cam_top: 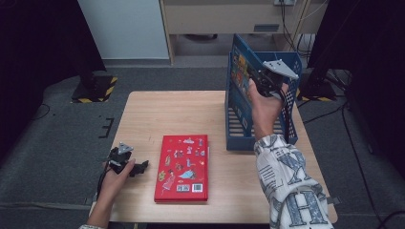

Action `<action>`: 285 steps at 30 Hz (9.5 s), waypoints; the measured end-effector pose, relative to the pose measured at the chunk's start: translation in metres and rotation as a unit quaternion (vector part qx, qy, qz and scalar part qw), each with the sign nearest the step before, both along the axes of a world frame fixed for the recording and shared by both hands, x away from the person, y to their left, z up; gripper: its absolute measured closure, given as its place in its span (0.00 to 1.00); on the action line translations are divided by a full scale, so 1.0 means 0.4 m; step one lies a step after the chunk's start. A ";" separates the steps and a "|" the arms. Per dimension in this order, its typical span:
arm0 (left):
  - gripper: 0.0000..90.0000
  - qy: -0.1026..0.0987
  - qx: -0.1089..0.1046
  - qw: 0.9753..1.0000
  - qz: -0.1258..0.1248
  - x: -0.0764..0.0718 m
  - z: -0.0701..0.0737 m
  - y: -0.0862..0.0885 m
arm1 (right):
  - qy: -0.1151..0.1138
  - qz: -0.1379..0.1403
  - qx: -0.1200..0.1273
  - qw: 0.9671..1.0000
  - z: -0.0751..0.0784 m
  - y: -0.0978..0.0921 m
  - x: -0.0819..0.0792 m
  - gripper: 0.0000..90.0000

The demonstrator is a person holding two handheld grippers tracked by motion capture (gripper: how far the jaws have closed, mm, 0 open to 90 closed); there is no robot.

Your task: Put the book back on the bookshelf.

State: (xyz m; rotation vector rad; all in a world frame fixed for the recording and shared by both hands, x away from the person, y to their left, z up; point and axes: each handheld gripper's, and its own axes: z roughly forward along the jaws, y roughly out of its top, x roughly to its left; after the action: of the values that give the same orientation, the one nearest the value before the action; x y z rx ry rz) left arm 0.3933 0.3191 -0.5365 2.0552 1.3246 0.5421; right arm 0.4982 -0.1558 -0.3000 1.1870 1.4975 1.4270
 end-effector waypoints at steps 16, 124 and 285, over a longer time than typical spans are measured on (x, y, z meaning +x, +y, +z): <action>0.00 0.000 -0.001 1.000 0.000 0.000 0.000 -0.001 | 0.013 0.001 -0.001 1.000 -0.069 0.000 0.001 0.91; 0.00 -0.001 -0.003 1.000 -0.008 0.002 0.000 -0.011 | 0.138 0.039 -0.089 0.986 -0.019 0.014 -0.010 0.81; 0.00 0.000 -0.003 1.000 -0.021 0.013 0.000 -0.015 | 0.134 0.179 -0.124 0.967 -0.332 0.029 -0.321 0.13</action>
State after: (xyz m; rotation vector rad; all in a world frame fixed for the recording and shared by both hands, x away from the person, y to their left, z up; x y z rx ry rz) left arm 0.3983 0.3130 -0.5367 2.0734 1.2793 0.5183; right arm 0.3696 -0.1440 -0.4328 1.0182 2.0991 1.2858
